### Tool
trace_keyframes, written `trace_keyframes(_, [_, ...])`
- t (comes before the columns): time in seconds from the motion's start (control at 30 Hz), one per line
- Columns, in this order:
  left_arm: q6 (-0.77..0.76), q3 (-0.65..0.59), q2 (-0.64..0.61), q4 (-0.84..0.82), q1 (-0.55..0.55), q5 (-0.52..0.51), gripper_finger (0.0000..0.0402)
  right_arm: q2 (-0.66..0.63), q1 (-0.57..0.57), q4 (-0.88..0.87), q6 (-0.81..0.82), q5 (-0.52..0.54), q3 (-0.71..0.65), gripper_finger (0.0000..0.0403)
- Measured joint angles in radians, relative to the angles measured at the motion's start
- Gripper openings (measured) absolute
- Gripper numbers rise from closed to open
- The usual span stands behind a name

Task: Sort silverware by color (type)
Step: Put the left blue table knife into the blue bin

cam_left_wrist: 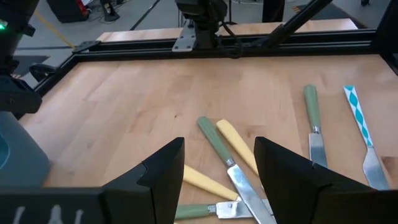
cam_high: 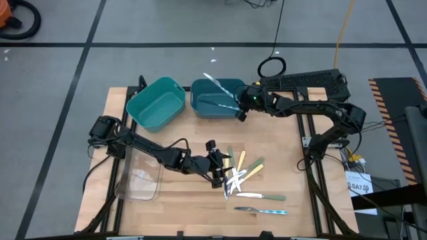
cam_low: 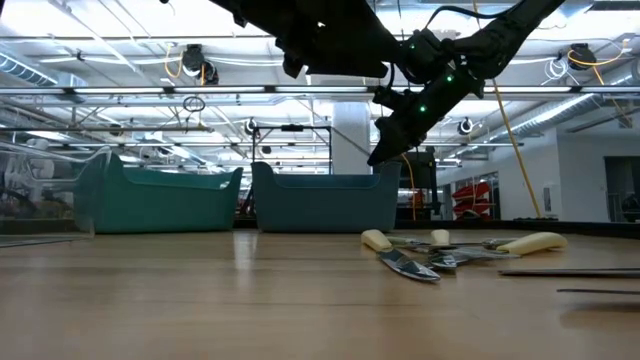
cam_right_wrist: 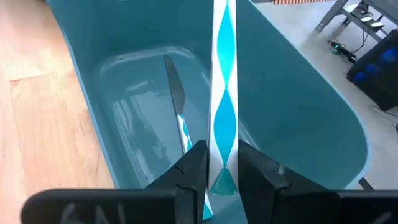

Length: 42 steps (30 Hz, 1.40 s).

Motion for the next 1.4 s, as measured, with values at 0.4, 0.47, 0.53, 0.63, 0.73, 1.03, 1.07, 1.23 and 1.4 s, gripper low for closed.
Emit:
trace_keyframes(0.4, [-0.009,0.000,0.000,-0.005,0.000,0.043,0.0202,-0.001,0.000,-0.059,-0.046,0.011,0.049,0.0071])
trace_keyframes(0.47, [-0.014,0.000,0.000,-0.005,0.000,0.044,0.0202,-0.001,0.000,-0.097,-0.049,0.011,0.072,0.0070])
trace_keyframes(0.53, [-0.017,0.000,0.000,-0.005,0.000,0.044,0.0202,-0.001,0.000,-0.150,-0.052,0.011,0.097,0.0069])
trace_keyframes(0.63, [-0.021,0.000,0.000,-0.005,0.000,0.044,0.0202,-0.001,0.000,-0.239,-0.059,0.012,0.137,0.0069])
trace_keyframes(0.73, [-0.021,0.000,0.000,-0.005,0.000,0.044,0.0202,-0.001,0.000,-0.292,-0.068,0.011,0.166,0.0070])
trace_keyframes(1.03, [-0.023,0.000,0.000,-0.003,0.000,0.044,0.0202,-0.001,0.000,-0.412,-0.069,0.012,0.236,0.0070])
trace_keyframes(1.07, [-0.023,0.000,0.000,0.000,0.000,0.044,0.0202,-0.001,0.000,-0.417,-0.072,0.012,0.238,0.0070])
trace_keyframes(1.23, [-0.023,0.000,0.000,0.007,0.000,0.044,0.0202,-0.001,-0.003,-0.434,-0.087,0.013,0.239,0.0070])
trace_keyframes(1.4, [-0.023,0.000,0.000,0.008,0.000,0.044,0.0202,0.000,-0.007,-0.453,-0.095,0.013,0.239,0.0070])
